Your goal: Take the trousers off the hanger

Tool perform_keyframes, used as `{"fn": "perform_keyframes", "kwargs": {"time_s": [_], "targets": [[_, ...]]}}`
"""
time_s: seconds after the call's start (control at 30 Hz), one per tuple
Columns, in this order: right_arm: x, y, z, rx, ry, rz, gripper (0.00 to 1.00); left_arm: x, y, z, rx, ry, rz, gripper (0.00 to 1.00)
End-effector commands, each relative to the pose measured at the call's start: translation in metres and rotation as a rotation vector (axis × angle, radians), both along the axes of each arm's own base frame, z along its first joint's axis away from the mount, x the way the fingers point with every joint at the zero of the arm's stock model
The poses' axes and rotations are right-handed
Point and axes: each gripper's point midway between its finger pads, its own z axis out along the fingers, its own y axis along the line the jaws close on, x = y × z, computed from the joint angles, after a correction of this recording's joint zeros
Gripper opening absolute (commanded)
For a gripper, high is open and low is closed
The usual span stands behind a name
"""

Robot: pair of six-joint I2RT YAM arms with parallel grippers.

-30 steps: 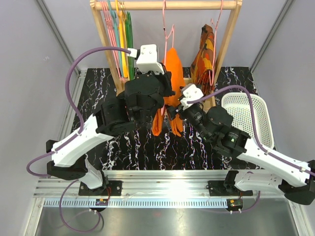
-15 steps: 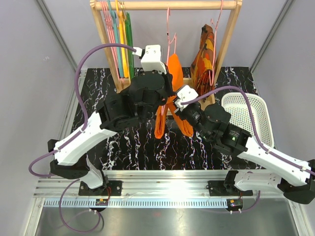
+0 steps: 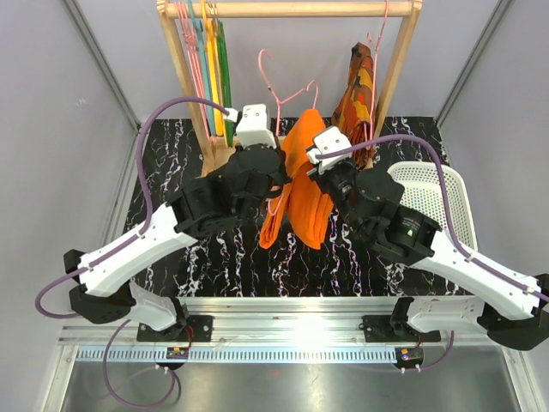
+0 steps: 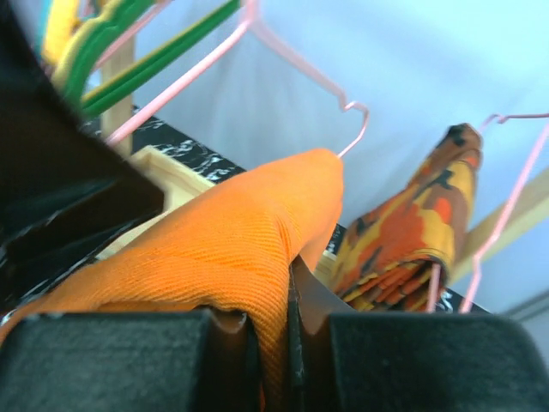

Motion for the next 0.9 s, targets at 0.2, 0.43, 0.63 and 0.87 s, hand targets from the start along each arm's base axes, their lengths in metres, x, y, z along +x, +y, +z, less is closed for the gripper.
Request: {"fn": "perform_keyframes", "kwargs": {"time_s": [0.2,0.43,0.63,0.87], "targets": [[-0.009,-0.069,0.115,0.235,-0.141,-0.201,0.00,-0.005,0.019,-0.033,-0.127,0.049,0.030,0.00],[-0.024,-0.098,0.168,0.308,-0.190,-0.208,0.00,-0.015,0.022,-0.082,-0.082,0.120,0.006,0.00],[-0.036,-0.133,0.207,0.345,-0.221,-0.264,0.00,-0.022,0.037,-0.114,-0.033,0.148,0.010,0.00],[-0.042,-0.179,0.222,0.221,-0.232,-0.453,0.00,-0.032,0.050,-0.136,0.019,0.149,-0.026,0.00]]}}
